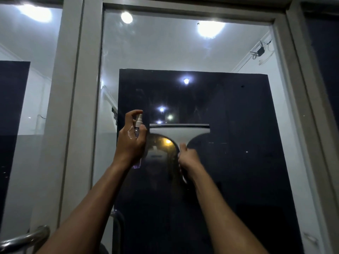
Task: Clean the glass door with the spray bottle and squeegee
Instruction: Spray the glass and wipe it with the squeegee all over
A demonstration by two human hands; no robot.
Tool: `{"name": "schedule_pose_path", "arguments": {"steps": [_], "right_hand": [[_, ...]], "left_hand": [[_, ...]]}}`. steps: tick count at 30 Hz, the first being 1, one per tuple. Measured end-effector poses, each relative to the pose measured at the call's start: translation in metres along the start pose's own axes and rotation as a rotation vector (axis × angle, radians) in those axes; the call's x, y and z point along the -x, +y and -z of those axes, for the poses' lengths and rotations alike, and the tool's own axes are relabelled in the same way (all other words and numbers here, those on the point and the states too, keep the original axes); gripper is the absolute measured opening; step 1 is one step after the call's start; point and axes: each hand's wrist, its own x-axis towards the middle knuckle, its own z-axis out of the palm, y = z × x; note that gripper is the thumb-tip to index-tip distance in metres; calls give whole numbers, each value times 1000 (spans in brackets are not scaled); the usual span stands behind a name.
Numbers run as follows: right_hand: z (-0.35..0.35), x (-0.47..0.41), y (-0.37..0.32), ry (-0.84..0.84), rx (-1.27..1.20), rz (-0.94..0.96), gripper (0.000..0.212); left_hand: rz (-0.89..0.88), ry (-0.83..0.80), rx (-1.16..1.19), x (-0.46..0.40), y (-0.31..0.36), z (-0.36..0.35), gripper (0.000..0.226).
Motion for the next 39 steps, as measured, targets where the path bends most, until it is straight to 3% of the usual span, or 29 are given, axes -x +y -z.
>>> {"name": "schedule_pose_path", "arguments": {"steps": [4, 7, 14, 18, 24, 32, 36, 39], "right_hand": [[8, 48, 57, -10, -15, -115, 53], [17, 74, 65, 6, -2, -78, 56], [35, 72, -10, 170, 31, 243, 37], [32, 35, -78, 230, 29, 327, 41], [25, -20, -137, 203, -19, 214, 39], [21, -38, -119, 159, -19, 54, 53], [23, -31, -131, 112, -251, 32, 44], [27, -34, -143, 62, -259, 6, 50]], "left_hand": [[8, -26, 18, 12, 11, -10, 32], [25, -31, 30, 19, 16, -12, 32], [30, -31, 4, 22, 20, -4, 32], [22, -17, 9, 7, 13, 7, 31], [-52, -46, 3, -11, 0, 28, 31], [-45, -45, 11, -10, -19, 38, 33], [-44, -57, 5, -7, -23, 40, 33], [-55, -62, 8, -10, -22, 41, 33]]}}
